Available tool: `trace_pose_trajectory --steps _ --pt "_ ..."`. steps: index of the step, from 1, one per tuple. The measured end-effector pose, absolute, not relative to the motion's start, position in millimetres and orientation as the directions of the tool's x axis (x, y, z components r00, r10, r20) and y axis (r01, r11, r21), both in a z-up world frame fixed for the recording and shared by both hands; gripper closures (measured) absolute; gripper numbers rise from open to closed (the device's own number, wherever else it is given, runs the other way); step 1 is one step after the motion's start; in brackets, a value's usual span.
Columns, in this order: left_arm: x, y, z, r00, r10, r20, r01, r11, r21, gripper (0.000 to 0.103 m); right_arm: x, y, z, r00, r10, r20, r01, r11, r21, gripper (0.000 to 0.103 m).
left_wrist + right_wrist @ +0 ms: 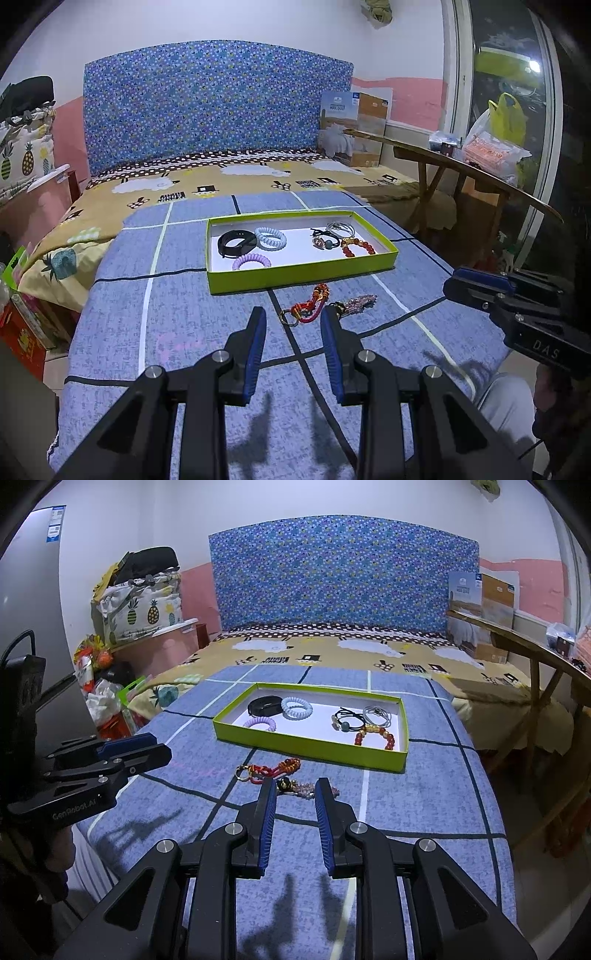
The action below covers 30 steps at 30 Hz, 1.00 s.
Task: Organize jewelry
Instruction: 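Lower the left gripper onto the gold ring and grasp it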
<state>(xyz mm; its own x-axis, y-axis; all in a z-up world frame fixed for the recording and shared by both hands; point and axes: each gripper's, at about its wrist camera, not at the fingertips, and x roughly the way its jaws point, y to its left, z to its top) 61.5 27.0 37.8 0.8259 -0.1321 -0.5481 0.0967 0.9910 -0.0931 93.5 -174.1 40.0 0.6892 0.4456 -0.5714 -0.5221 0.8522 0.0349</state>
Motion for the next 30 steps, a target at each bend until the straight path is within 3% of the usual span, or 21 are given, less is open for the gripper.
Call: trace_pose_trajectory --steps 4,30 --pt "66 27 35 0.821 -0.137 -0.555 0.103 0.99 -0.092 0.071 96 -173 38 0.685 0.448 -0.575 -0.525 0.85 0.037 0.076" --pt "143 30 -19 0.7 -0.133 -0.702 0.077 0.991 -0.111 0.071 134 -168 4 0.622 0.43 -0.655 -0.515 0.854 0.071 0.076"
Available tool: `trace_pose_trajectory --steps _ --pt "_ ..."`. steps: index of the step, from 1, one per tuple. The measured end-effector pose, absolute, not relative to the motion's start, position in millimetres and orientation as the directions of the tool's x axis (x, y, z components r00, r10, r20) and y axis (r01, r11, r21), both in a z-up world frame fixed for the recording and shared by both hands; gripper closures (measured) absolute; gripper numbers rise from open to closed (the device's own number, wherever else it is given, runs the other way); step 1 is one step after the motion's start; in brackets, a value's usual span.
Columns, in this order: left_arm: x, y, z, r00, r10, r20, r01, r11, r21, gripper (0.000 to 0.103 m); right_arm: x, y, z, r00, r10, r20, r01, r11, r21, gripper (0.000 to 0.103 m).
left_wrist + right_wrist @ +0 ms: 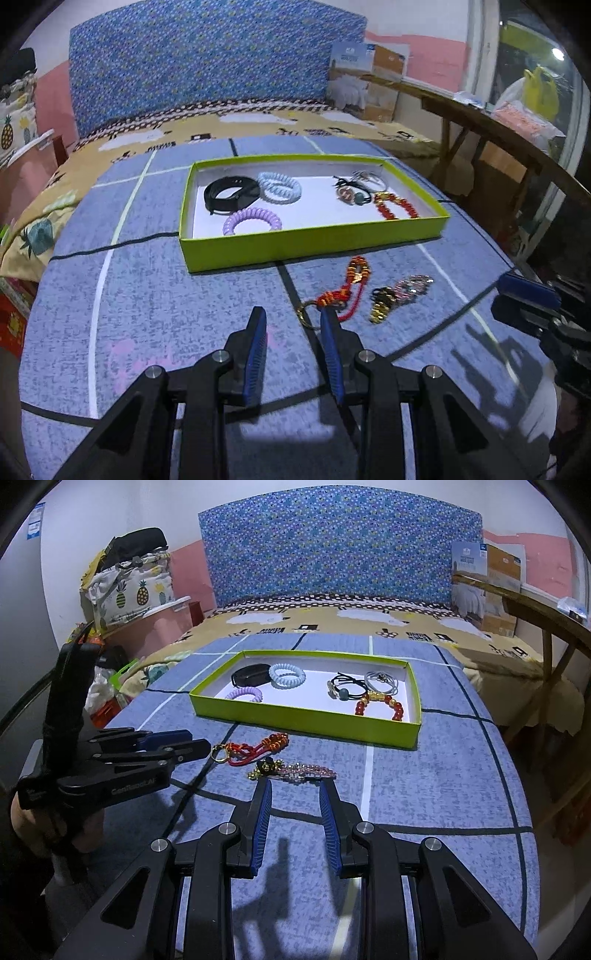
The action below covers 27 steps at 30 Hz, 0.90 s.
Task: Organize jewelry
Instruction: 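Lower the left gripper onto the gold ring and grasp it, then grasp the pink rhinestone keychain with the right gripper while the left gripper holds the ring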
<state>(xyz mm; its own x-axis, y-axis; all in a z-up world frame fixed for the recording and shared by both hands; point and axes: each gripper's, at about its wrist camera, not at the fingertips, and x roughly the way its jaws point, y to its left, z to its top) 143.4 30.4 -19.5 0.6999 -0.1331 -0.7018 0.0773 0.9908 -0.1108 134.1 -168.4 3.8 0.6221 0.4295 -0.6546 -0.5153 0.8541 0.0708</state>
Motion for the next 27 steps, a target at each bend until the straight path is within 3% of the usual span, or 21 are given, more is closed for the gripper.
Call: trace_pose_trajectory --steps 6,22,27 --pt "143 25 -24 0.681 -0.174 -0.711 0.12 0.985 -0.127 0.071 142 -170 -1 0.617 0.429 -0.66 -0.512 0.855 0.078 0.076" --pt "164 8 -31 0.621 -0.125 -0.773 0.149 0.988 -0.041 0.071 165 -161 -16 0.586 0.423 -0.691 -0.541 0.839 0.055 0.076" --pt "167 10 -31 0.623 -0.111 -0.774 0.148 0.989 -0.023 0.08 175 -155 -19 0.569 0.419 -0.708 -0.58 0.814 0.016 0.076"
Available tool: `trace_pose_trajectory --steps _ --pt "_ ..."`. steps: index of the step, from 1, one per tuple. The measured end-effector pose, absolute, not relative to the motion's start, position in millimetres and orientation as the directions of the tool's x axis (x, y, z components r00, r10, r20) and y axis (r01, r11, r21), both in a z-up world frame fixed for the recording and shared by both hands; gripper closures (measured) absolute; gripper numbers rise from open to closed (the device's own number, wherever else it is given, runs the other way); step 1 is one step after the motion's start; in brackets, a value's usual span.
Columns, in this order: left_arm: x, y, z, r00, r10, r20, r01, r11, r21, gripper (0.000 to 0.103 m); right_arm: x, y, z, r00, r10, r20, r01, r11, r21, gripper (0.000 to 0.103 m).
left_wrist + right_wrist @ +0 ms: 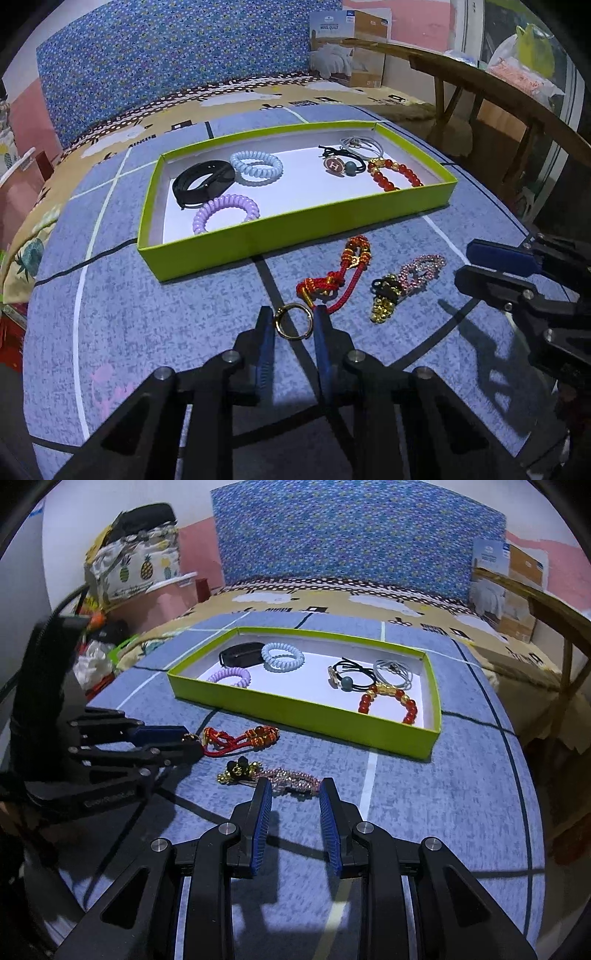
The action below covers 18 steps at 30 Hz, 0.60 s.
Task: Organize jewelry
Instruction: 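Grasp the pink rhinestone keychain with the right gripper while the left gripper holds the ring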
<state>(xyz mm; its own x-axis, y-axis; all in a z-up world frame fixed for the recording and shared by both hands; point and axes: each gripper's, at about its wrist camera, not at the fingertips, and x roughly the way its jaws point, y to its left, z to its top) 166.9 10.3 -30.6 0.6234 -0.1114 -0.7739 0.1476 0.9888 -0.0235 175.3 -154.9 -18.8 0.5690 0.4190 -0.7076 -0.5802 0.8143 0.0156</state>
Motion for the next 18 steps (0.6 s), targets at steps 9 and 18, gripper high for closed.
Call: trace_pose_trajectory --steps 9,18 --pt "166 29 -30 0.634 -0.103 -0.766 0.103 0.993 -0.049 0.08 187 -141 -26 0.497 0.44 -0.748 -0.705 0.708 -0.052 0.075" --pt "160 45 -29 0.64 -0.105 -0.761 0.073 0.994 -0.076 0.08 193 -124 -35 0.431 0.426 -0.795 -0.81 0.571 -0.133 0.069"
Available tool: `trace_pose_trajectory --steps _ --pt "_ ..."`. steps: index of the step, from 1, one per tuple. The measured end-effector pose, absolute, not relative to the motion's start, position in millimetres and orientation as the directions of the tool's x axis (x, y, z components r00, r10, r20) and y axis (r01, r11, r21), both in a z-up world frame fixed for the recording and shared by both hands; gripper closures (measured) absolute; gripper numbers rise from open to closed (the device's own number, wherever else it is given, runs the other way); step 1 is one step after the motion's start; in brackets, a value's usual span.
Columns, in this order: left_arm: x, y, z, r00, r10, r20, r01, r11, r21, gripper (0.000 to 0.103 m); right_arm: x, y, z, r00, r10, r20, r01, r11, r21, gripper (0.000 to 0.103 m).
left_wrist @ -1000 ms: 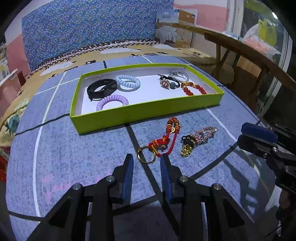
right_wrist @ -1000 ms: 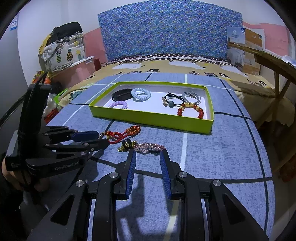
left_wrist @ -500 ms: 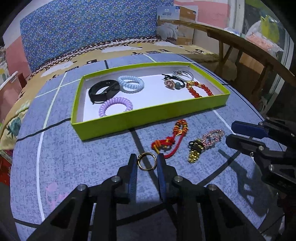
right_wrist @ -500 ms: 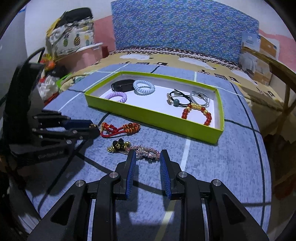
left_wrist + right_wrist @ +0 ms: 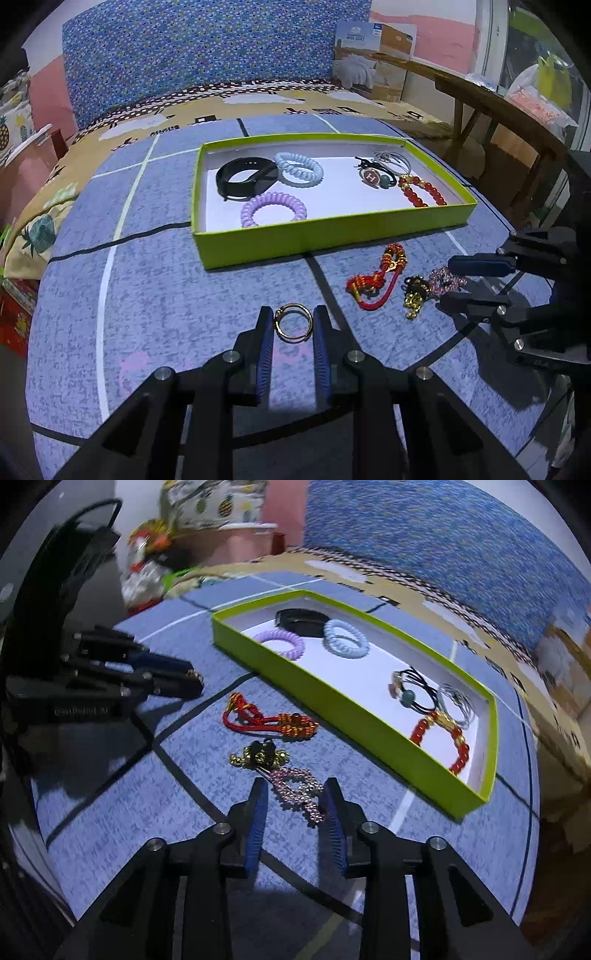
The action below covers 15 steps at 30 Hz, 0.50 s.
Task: Organize jewelry
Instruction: 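Grasp the pink rhinestone keychain with the right gripper while the left gripper holds the ring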
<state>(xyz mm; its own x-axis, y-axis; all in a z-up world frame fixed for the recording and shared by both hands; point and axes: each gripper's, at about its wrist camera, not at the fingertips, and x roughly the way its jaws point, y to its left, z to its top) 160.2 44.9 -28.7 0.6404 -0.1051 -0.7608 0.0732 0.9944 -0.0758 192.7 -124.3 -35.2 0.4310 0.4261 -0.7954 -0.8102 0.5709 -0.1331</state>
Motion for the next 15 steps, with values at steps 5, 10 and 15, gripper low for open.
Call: trace_pose_trajectory --steps 5,10,15 --pt "157 47 -31 0.637 -0.11 -0.763 0.074 0.994 -0.081 0.08 202 -124 -37 0.429 0.41 -0.805 -0.817 0.557 -0.152 0.067" --pt "155 47 -31 0.641 -0.112 -0.76 0.075 0.994 -0.083 0.08 212 -127 -38 0.406 0.42 -0.812 -0.799 0.594 -0.092 0.067" --pt "152 47 -31 0.645 -0.113 -0.756 0.076 0.994 -0.084 0.08 205 -130 -35 0.404 0.431 -0.807 -0.783 0.619 -0.061 0.078"
